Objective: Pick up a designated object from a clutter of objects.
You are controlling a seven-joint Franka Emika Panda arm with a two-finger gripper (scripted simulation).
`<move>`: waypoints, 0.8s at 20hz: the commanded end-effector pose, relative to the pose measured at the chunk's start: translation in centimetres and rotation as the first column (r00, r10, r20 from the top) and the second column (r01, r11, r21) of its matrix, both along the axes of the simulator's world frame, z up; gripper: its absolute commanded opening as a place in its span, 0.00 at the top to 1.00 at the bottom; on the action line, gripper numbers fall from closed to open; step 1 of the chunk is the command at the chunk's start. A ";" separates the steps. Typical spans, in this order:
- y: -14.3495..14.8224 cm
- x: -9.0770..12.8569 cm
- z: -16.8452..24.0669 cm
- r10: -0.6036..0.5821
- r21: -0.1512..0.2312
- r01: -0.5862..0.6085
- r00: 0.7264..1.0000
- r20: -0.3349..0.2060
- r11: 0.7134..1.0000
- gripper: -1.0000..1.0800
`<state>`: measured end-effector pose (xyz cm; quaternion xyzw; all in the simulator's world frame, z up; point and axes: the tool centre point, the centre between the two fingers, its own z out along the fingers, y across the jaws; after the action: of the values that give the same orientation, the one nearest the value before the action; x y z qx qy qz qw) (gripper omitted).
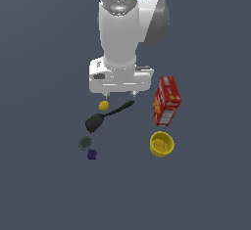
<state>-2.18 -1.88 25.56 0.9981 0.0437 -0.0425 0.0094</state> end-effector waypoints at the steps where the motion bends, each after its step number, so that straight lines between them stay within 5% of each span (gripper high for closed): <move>1: -0.7 -0.4 -1.3 0.012 0.007 -0.012 1.000 0.004 1.000 0.04; 16: -6.7 -6.0 -11.6 0.107 0.037 -0.109 0.993 0.052 0.993 0.04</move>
<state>-7.38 -7.99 14.92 0.9954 0.0935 -0.0191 -0.0071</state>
